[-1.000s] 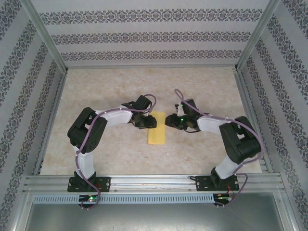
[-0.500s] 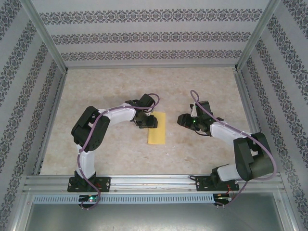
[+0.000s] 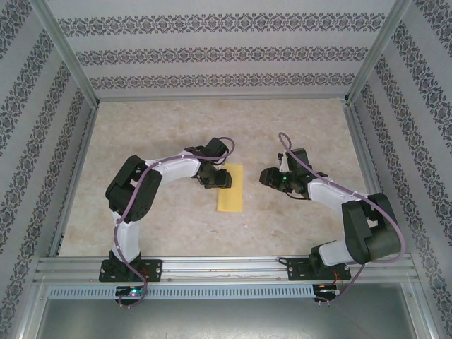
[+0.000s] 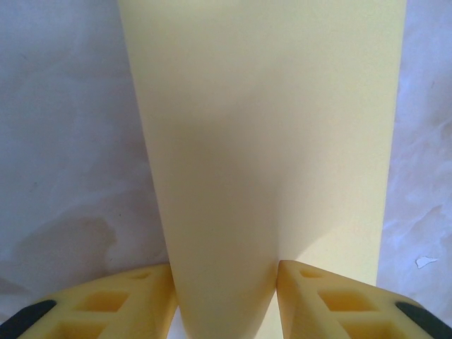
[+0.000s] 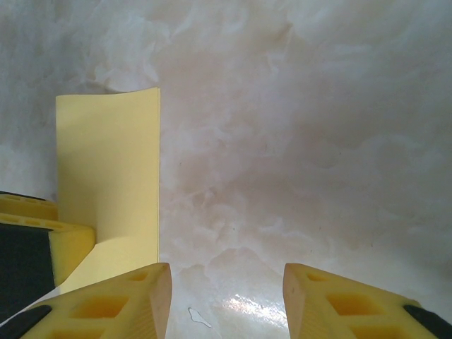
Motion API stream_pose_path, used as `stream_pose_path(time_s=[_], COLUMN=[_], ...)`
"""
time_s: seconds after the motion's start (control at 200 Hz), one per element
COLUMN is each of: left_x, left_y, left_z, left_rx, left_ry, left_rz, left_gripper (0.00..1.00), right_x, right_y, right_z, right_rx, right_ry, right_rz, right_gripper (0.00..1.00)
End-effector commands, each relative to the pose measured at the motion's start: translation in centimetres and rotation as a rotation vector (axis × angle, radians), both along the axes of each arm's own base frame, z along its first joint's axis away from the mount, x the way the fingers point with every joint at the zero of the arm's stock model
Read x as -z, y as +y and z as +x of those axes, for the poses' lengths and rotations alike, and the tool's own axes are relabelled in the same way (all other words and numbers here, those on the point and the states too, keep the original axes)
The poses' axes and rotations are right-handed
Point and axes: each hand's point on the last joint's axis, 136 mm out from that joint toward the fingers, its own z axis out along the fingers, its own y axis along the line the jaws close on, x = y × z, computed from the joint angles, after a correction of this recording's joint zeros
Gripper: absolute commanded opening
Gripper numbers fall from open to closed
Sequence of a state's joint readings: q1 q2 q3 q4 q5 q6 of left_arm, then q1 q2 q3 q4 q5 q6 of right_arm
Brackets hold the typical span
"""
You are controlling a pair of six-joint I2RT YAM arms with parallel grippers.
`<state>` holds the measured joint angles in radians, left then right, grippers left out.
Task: Fold a paper plane with a square sheet of paper (fold left side to right side)
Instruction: First fold in half a square sheet of paper at the center of the table, then hold the square sheet of paper at the center of the table.
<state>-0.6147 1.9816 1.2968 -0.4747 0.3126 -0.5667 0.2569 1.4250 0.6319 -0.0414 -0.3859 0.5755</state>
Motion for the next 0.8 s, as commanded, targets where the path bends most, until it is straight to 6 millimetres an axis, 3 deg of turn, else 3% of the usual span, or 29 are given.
stream_pose_path(time_s=[0.0, 0.46, 0.685, 0.794], left_x=[5.5, 5.6, 5.7, 5.7], left_y=[0.7, 0.7, 0.8, 0.9], left_z=[-3.1, -3.1, -3.2, -3.2], left_rx=[0.049, 0.050, 0.050, 0.051], left_ry=[0.111, 0.114, 0.116, 0.117], left_rz=[0.102, 0.105, 0.107, 0.112], left_gripper=[0.44, 0.44, 0.44, 0.44], right_x=[0.2, 0.1, -0.3, -0.7], right_y=[0.1, 0.8, 2.6, 4.5], right_z=[-0.1, -0.1, 0.0, -0.1], right_rx=[-0.012, -0.037, -0.086, -0.131], right_ry=[0.008, 0.008, 0.010, 0.016], right_rz=[0.007, 0.017, 0.046, 0.100], right_gripper=[0.46, 0.45, 0.42, 0.35])
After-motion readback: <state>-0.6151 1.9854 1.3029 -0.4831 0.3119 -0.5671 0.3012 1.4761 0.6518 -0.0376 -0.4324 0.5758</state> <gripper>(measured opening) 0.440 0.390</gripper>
